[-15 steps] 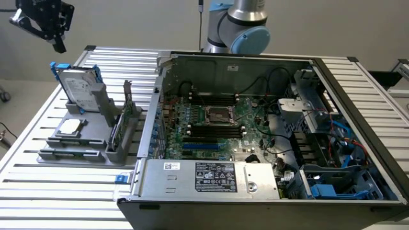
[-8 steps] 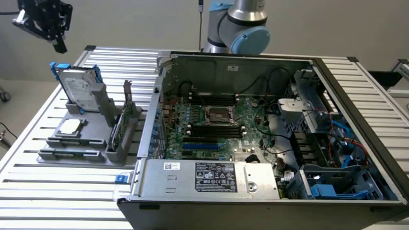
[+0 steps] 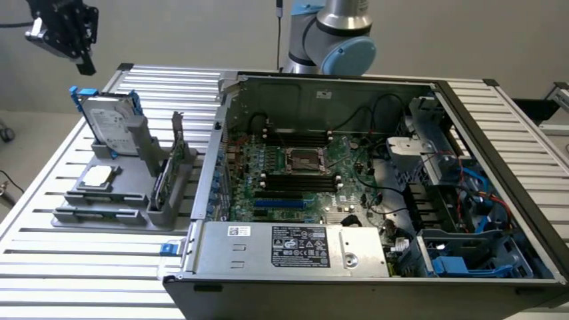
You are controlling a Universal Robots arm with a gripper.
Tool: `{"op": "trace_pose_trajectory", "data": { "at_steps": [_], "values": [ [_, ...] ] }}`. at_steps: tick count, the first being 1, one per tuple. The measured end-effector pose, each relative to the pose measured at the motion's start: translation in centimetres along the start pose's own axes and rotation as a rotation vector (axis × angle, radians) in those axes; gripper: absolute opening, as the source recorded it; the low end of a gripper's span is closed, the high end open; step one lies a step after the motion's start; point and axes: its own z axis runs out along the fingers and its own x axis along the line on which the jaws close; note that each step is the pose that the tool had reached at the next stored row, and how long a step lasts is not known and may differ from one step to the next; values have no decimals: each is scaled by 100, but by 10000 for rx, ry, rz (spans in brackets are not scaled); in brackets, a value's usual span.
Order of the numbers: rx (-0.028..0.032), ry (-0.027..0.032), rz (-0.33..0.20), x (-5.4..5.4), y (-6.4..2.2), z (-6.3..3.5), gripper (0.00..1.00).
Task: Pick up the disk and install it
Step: 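Pick up the disk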
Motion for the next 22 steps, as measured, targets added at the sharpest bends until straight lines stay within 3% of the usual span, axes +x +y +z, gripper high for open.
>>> {"op": "trace_pose_trajectory", "data": {
  "at_steps": [4,6,22],
  "values": [
    [-7,-118,-497,1,12,33,11],
    [-9,-142,-643,3,27,45,11],
    [1,-108,-1342,-19,202,74,11]
  ]
}}
